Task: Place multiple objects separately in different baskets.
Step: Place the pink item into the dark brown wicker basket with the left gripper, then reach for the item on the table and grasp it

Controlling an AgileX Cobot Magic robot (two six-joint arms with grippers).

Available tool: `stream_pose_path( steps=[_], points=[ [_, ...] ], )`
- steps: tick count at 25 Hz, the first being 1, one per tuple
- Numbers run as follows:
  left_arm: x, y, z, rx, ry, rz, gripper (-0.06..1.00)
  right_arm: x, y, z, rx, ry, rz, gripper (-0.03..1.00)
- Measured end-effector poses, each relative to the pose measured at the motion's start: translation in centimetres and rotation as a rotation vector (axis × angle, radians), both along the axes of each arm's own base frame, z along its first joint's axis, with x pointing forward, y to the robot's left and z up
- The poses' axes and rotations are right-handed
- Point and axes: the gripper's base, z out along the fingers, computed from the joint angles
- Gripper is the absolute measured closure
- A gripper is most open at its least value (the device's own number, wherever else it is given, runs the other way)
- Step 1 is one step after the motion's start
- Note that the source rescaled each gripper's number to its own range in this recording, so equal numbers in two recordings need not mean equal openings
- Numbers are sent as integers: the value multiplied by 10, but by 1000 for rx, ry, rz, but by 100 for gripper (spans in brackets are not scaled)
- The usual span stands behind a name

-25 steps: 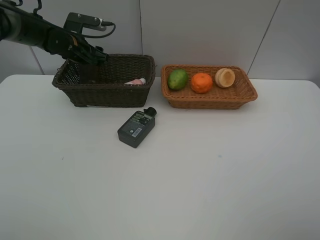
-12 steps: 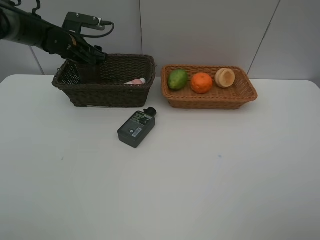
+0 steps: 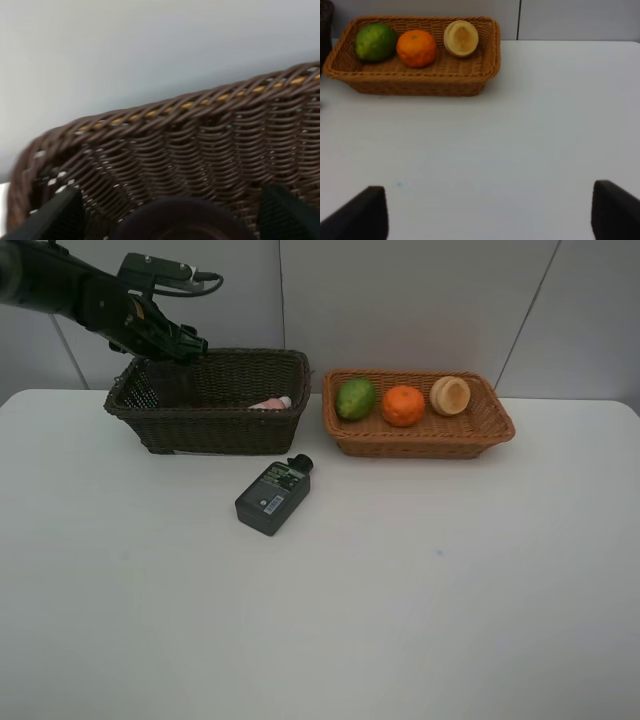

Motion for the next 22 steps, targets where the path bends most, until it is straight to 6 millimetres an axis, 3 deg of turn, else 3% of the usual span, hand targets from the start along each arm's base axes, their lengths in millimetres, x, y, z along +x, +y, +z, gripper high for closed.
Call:
stream_pose_path(
  steps=[6, 12, 22],
  points=[
    [-20, 3, 45, 23, 49, 62, 34, 0, 0, 0, 0, 0, 0, 15],
    [-43, -18, 72, 65, 117, 46, 34, 0, 0, 0, 0, 0, 0, 15],
    [-82, -85, 74, 45, 292, -117, 34, 0, 0, 0, 0, 0, 0, 15]
  ],
)
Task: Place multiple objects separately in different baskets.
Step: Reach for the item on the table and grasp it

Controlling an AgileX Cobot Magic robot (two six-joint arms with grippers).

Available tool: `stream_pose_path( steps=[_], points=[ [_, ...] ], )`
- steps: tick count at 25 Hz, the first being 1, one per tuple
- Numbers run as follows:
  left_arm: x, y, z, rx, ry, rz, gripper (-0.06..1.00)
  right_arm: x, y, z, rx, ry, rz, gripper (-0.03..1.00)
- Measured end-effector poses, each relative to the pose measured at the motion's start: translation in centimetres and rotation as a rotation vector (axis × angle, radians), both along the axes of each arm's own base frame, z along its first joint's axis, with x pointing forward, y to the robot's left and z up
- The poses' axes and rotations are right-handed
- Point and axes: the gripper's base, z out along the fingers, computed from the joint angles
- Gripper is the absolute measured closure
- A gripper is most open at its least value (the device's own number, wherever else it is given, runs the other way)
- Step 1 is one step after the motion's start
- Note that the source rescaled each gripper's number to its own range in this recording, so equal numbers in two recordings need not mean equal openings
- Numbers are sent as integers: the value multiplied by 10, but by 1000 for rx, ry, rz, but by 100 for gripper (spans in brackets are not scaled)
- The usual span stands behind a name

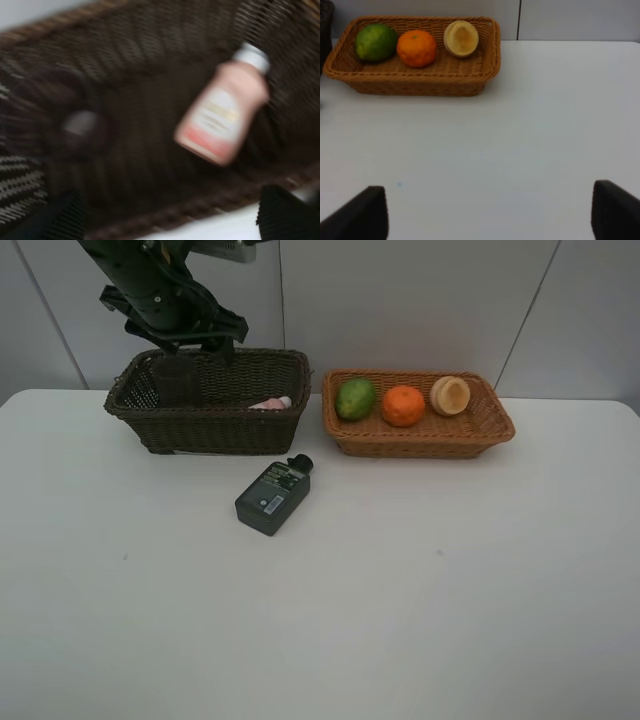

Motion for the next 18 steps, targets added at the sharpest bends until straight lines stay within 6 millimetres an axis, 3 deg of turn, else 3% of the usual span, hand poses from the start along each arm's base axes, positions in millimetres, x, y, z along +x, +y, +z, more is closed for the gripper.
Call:
stream_pose_path(
  steps=[11, 18],
  points=[
    [-39, -62, -5, 0, 111, -202, 34, 0, 0, 0, 0, 0, 0, 15],
    [-44, -77, -12, -2, 113, -246, 34, 0, 0, 0, 0, 0, 0, 15]
  ],
)
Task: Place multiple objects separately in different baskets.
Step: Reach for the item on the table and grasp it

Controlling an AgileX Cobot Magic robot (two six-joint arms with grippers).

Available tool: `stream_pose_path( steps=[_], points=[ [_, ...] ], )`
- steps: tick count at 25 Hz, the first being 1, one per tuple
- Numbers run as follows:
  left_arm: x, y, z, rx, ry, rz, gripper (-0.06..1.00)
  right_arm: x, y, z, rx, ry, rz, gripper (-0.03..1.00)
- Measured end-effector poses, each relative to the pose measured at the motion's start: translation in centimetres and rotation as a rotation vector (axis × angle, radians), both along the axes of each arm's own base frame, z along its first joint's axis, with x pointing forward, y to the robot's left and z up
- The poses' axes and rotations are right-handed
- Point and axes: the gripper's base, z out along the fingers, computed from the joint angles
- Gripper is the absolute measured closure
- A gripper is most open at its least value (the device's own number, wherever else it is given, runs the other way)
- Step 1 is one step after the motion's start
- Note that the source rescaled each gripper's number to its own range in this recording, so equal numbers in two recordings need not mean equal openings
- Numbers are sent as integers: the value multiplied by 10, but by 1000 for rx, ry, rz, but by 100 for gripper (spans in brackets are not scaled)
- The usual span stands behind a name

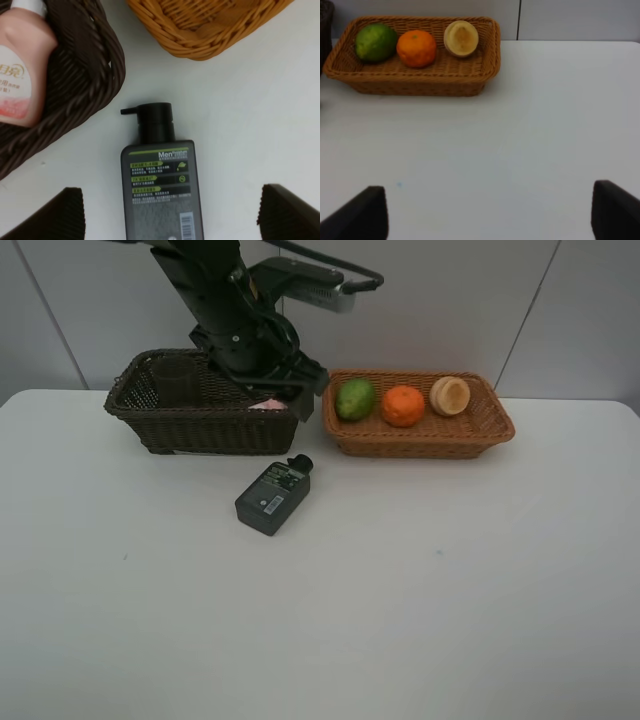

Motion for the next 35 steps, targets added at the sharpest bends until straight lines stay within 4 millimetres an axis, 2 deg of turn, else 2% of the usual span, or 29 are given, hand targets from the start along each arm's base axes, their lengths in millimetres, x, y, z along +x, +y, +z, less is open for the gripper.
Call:
stream_pose_path(
  steps=[9, 15, 20, 28, 35],
  points=[
    [3, -7, -16, 21, 1, -26, 34, 0, 0, 0, 0, 0, 0, 15],
    [1, -17, -45, 77, 74, -50, 34, 0, 0, 0, 0, 0, 0, 15],
    [-4, -17, -57, 121, 148, -20, 34, 0, 0, 0, 0, 0, 0, 15],
    [-2, -18, -90, 174, 224, -6, 34, 0, 0, 0, 0, 0, 0, 15],
    [0, -17, -91, 194, 206, -7, 34, 0, 0, 0, 0, 0, 0, 15]
  ],
)
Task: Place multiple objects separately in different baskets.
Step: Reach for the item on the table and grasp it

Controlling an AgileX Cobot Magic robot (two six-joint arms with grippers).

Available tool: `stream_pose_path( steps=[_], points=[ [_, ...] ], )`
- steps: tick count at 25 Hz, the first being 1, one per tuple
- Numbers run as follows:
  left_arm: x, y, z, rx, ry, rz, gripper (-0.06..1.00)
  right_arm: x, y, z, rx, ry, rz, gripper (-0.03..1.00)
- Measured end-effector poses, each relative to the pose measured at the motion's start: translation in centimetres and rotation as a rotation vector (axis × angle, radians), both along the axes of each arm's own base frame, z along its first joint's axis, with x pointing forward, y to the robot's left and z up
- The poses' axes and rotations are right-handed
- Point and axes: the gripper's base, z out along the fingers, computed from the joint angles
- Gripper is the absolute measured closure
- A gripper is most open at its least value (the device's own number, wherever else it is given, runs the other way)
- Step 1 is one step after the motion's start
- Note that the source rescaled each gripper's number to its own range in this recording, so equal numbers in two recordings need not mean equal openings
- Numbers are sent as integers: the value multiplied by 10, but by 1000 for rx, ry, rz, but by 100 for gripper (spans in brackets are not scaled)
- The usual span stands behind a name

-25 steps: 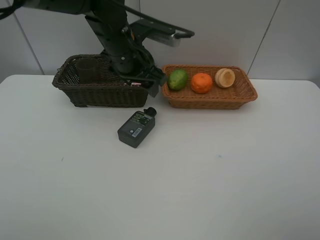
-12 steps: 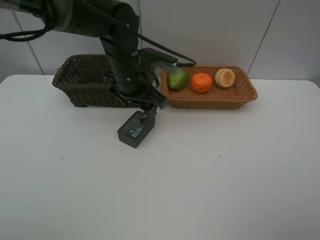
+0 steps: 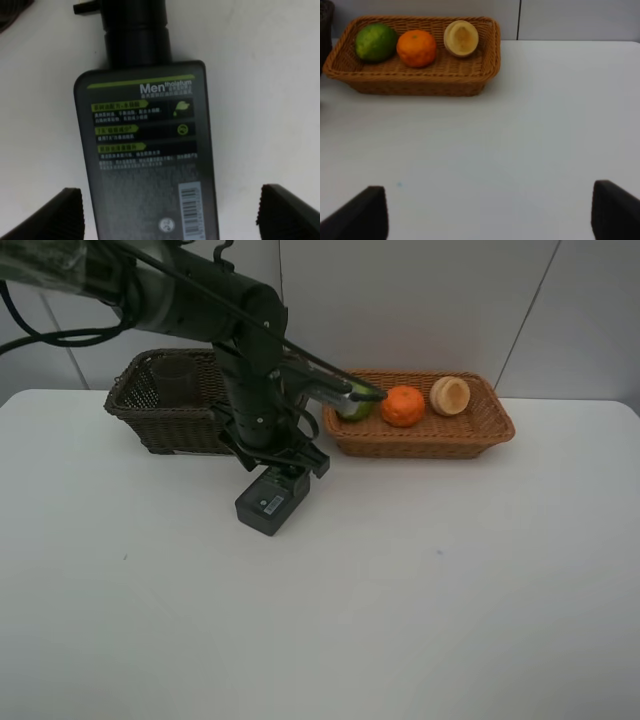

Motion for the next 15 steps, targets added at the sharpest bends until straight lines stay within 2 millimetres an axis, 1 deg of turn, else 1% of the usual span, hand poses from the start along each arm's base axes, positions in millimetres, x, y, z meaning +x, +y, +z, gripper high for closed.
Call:
stream_pose_path(
  steps=[6, 8, 12, 15],
  points=[
    [1, 1, 0, 9, -10, -5, 34, 0, 0, 0, 0, 0, 0, 15],
    [1, 0, -5, 14, -4, -5, 34, 0, 0, 0, 0, 0, 0, 15],
    [2, 0, -20, 32, 22, -4, 34, 0, 0, 0, 0, 0, 0, 15],
    [3, -1, -24, 33, 24, -3, 34, 0, 0, 0, 0, 0, 0, 15]
  ],
)
